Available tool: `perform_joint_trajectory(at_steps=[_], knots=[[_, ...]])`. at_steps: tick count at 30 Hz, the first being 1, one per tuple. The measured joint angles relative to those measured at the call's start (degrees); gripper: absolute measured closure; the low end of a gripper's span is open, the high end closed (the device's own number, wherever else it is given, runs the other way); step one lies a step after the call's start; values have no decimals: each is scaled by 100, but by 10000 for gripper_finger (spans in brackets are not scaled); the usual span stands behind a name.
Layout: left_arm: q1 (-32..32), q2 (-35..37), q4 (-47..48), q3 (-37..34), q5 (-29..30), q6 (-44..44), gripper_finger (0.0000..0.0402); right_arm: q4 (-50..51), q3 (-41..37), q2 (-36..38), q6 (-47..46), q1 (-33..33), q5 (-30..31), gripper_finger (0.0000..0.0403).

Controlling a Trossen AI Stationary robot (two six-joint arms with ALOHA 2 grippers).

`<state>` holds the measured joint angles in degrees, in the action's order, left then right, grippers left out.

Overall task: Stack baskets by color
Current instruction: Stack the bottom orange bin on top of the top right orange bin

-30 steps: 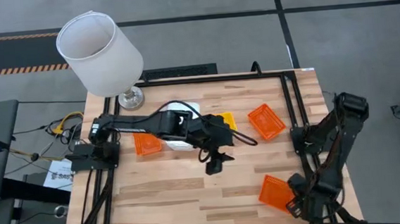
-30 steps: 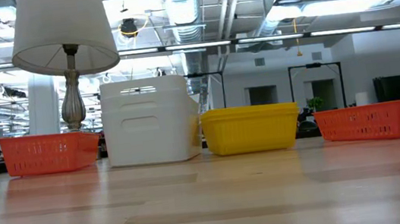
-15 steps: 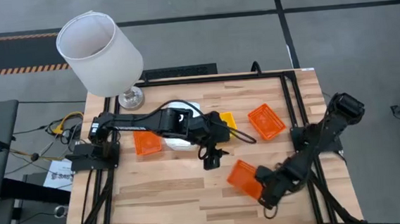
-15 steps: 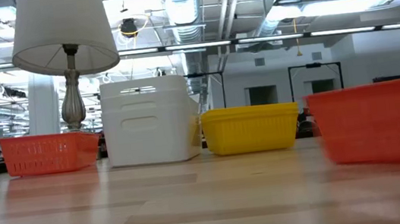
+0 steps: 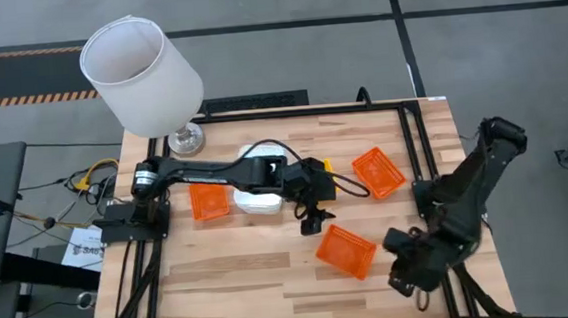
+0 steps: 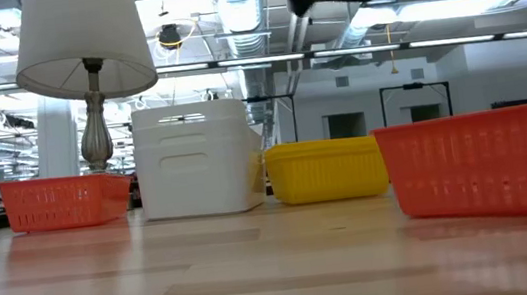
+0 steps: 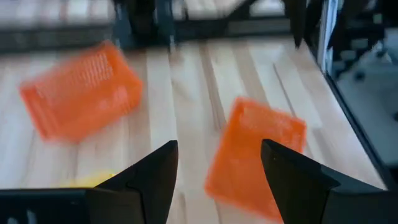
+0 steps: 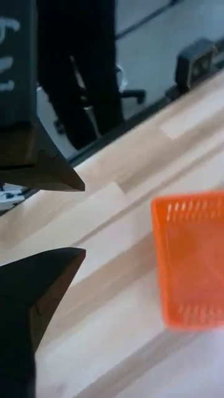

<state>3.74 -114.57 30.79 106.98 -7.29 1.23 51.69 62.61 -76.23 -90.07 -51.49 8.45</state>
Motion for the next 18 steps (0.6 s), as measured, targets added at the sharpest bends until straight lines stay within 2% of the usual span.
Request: perform_joint_trajectory(at_steps=[2, 8, 12, 18], knots=[[-14, -107, -419, -146, -64, 275, 183, 214, 0, 16, -423, -193, 219, 221], [37, -727, -515, -197, -742, 1077, 183, 466, 0, -117, -974, -408, 305, 221], [53, -1110, -523, -190, -899, 1228, 183, 466, 0, -239, -1002, -403, 302, 221], [53, -1499, -507, -188, -793, 1199, 183, 432, 0, -339, -1032, -388, 277, 221]])
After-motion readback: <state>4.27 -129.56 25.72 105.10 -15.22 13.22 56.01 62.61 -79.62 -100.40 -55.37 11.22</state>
